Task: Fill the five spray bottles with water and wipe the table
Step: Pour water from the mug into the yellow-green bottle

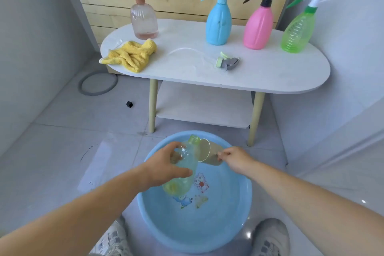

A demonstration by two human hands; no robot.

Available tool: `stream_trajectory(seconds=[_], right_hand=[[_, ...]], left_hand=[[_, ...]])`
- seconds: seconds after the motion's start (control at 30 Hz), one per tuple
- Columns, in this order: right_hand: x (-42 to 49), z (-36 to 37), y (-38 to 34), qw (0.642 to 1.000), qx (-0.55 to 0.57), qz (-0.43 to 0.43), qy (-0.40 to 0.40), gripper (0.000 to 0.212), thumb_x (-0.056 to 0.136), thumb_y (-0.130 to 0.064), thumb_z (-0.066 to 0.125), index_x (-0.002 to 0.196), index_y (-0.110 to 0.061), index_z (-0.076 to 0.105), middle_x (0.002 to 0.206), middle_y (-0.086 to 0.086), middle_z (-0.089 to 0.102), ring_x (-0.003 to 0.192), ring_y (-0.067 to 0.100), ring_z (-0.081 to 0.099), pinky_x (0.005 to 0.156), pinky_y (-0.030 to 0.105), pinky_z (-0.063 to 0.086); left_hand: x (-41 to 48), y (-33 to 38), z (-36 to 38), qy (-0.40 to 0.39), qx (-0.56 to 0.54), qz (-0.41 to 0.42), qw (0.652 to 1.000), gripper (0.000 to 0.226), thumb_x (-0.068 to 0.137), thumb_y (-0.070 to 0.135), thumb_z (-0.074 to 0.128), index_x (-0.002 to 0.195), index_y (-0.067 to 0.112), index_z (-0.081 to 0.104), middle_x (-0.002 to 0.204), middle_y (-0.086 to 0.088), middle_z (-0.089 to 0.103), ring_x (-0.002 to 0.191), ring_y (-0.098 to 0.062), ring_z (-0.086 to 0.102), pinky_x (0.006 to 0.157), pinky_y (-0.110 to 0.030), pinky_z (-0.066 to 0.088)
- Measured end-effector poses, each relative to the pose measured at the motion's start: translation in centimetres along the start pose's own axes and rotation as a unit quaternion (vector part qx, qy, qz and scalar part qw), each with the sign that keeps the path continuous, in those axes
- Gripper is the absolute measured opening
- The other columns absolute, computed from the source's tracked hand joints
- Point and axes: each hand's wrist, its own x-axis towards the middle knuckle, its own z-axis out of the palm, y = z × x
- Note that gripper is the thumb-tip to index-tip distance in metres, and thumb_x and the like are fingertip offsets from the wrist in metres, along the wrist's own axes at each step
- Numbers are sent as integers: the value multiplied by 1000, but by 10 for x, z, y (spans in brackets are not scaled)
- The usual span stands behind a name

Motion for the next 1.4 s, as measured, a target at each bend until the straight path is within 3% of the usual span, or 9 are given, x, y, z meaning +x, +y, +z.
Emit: stream_trajectory(seconds=[0.1, 0.2, 0.33, 0.6, 0.83, 1.0, 1.17, 1.3, 1.4], right_hand=[[13, 17, 21, 999, -34, -18, 17, 42, 99, -33, 52, 75, -1, 62, 58, -4, 31, 55, 17, 29, 54, 30, 23], [20, 27, 35, 996, -82, -41, 5, 46, 97, -30, 52, 58, -14, 36, 57, -3, 25, 56, 18, 25, 55, 31, 20], [24, 30, 42, 989, -135, -67, -3, 47, 98, -27, 50, 57, -16, 30, 58, -2, 26, 51, 11, 25, 49, 28, 20], [42, 39, 52, 972, -217, -89, 3, 54, 99, -36, 49, 48, -20, 38, 63, 0, 32, 60, 23, 38, 51, 31, 25], [49, 43, 55, 967, -240, -90, -3, 46, 100, -38, 48, 57, -21, 51, 81, 4, 47, 73, 25, 50, 62, 30, 31], [51, 45, 57, 968, -236, -82, -10, 49, 100, -38, 47, 54, -21, 46, 79, 5, 48, 73, 26, 49, 59, 30, 29], [47, 44, 55, 984, -169, -43, -14, 47, 99, -36, 50, 58, -13, 41, 60, 1, 39, 54, 18, 36, 51, 30, 27], [43, 36, 45, 996, -90, -18, -3, 43, 99, -37, 51, 80, 0, 62, 64, 2, 44, 58, 17, 39, 55, 29, 31], [40, 27, 37, 998, -49, -25, -6, 38, 99, -38, 53, 80, -9, 68, 65, 1, 50, 59, 16, 46, 58, 30, 41]], left_hand=[[2, -17, 9, -9, 3, -19, 1000, 76, 65, 33, 90, 129, 40, 50, 121, 7, 60, 112, -12, 63, 96, -36, 56], [6, -30, 11, -4, -8, -33, 999, 80, 60, 36, 92, 127, 38, 50, 120, 8, 62, 110, -12, 65, 98, -36, 56], [14, -44, 11, 10, -19, -44, 999, 76, 44, 53, 85, 113, 32, 61, 113, 6, 67, 107, -12, 68, 99, -40, 56], [24, -60, 10, -16, -61, -59, 996, 60, 66, 29, 91, 117, 37, 62, 112, 5, 68, 97, -4, 70, 87, -24, 56], [29, -71, 7, -20, -76, -71, 994, 62, 68, 29, 91, 120, 42, 60, 115, 7, 72, 101, -7, 71, 92, -30, 57], [28, -68, 8, -27, -84, -72, 993, 59, 80, 19, 87, 126, 40, 57, 117, 10, 69, 99, -7, 70, 70, -19, 53], [29, -68, 7, -26, -83, -69, 994, 60, 75, 28, 89, 124, 44, 57, 121, 9, 67, 104, -11, 70, 78, -26, 56], [29, -67, 5, -14, -65, -60, 996, 73, 57, 46, 89, 123, 43, 57, 119, 7, 68, 105, -12, 70, 89, -37, 60], [26, -63, 3, -4, -51, -52, 997, 80, 52, 49, 87, 124, 40, 55, 118, 7, 67, 103, -11, 70, 90, -38, 60]])
